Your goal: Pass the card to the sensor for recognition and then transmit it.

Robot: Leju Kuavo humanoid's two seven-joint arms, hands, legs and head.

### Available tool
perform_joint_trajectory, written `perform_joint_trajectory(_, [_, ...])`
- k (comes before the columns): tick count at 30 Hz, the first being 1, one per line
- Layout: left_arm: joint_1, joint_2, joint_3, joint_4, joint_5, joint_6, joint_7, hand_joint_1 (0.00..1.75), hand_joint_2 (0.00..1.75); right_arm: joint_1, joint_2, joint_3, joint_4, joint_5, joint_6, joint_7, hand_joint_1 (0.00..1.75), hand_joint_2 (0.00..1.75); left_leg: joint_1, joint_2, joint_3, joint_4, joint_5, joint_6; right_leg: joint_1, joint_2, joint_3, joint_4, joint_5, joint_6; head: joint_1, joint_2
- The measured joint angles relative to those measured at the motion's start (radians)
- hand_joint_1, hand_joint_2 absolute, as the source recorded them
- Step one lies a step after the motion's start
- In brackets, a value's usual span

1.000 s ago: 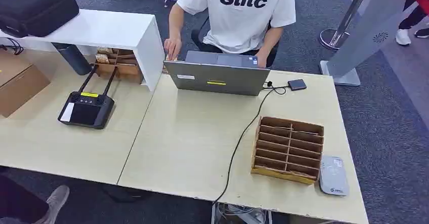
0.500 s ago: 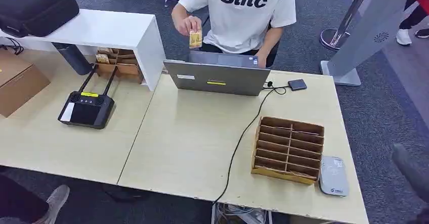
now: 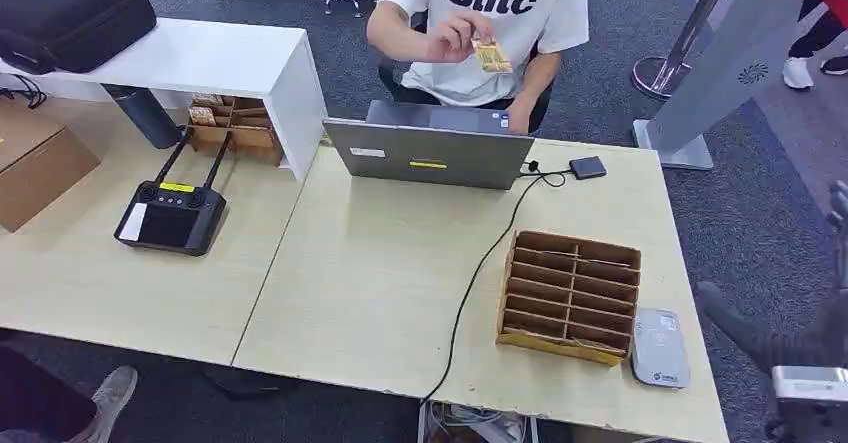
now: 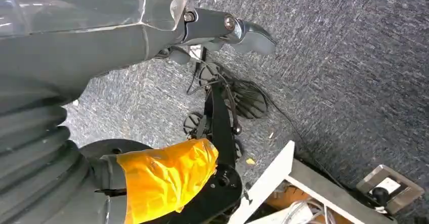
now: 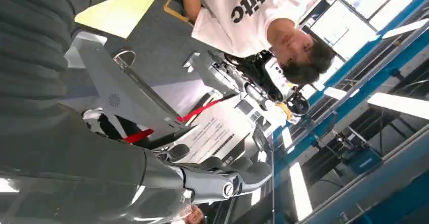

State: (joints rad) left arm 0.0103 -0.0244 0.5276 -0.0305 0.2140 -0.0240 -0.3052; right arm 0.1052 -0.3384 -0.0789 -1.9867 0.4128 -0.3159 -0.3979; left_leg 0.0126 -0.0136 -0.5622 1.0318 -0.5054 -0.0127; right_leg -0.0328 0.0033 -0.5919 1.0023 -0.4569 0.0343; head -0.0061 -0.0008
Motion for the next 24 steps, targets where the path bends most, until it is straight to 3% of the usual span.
perform_joint_trajectory(9, [0.0,0.0,-0.021,0.0,0.014,0.0,0.0,0.0,1.75,-0.011,-0.018,0.024,0.011,0.021,-0.002,0.002,0.0,1.75,0.0,0.0,0.0,0.0,0.0,0.0,0.0,0.0,0.0,0.0,0.0,0.0,0.0,0.0])
perform_joint_trajectory(15, [-0.003,0.001,-0.062,0.0,0.056,-0.002,0.009,0.0,1.75,-0.062,-0.061,0.062,0.046,0.111,0.017,0.068,0.0,1.75,0.0,0.0,0.0,0.0,0.0,0.0,0.0,0.0,0.0,0.0,0.0,0.0,0.0,0.0])
perform_joint_trajectory(24, [-0.019,0.021,-0.147,0.0,0.09,-0.019,0.021,0.0,1.75,-0.294,-0.118,0.197,0.196,0.238,0.054,0.151,0.0,1.75,0.0,0.0,0.0,0.0,0.002,-0.001,0.0,0.001,0.0,0.001,0.002,-0.001,0.0,0.0])
